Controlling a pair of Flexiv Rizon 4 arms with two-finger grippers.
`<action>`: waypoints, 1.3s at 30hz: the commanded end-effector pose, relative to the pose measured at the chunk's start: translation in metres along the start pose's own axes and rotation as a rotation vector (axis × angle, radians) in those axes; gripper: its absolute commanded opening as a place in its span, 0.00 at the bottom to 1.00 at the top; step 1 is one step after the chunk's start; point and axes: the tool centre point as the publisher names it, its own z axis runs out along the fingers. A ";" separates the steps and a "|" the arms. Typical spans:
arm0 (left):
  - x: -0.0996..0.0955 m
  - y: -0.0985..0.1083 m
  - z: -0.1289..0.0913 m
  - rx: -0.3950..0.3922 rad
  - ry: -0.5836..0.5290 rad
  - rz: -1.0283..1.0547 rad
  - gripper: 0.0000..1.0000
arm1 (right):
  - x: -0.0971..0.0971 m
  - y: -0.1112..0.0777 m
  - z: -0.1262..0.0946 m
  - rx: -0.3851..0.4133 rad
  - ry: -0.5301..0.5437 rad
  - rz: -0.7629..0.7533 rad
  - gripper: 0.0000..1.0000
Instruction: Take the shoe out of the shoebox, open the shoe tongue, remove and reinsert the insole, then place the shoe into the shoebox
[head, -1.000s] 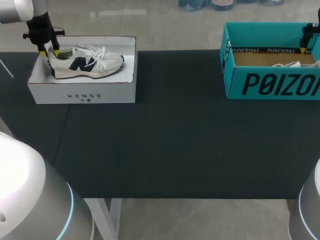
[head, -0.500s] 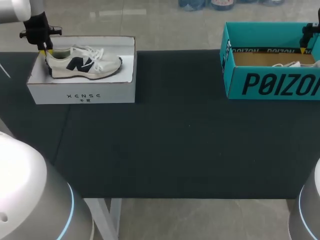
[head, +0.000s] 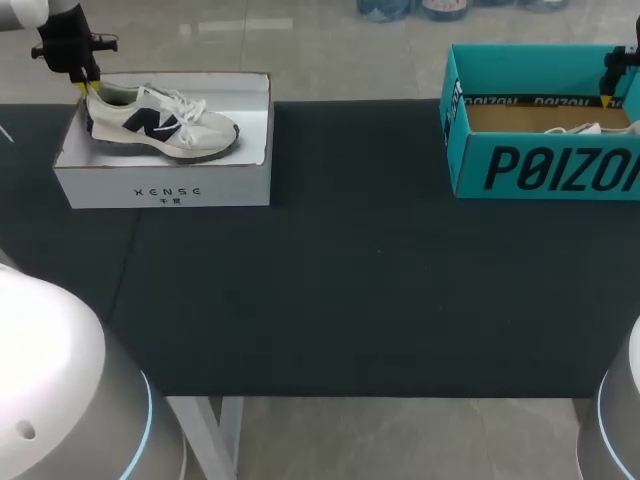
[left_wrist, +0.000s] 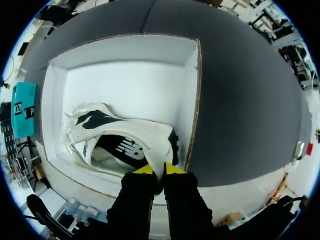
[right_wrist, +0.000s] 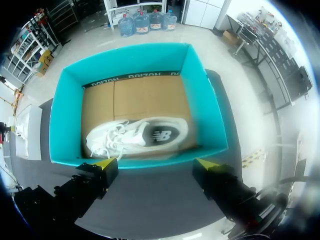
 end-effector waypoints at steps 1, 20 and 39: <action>-0.003 -0.017 -0.025 -0.042 -0.002 0.002 0.00 | 0.000 0.000 0.000 -0.002 0.000 0.001 1.00; -0.026 -0.044 -0.189 -0.208 -0.047 0.025 0.00 | 0.000 0.000 0.000 -0.002 0.000 0.001 1.00; -0.141 -0.182 -0.302 -0.278 -0.143 0.133 0.00 | 0.000 0.000 0.000 -0.002 0.000 0.001 1.00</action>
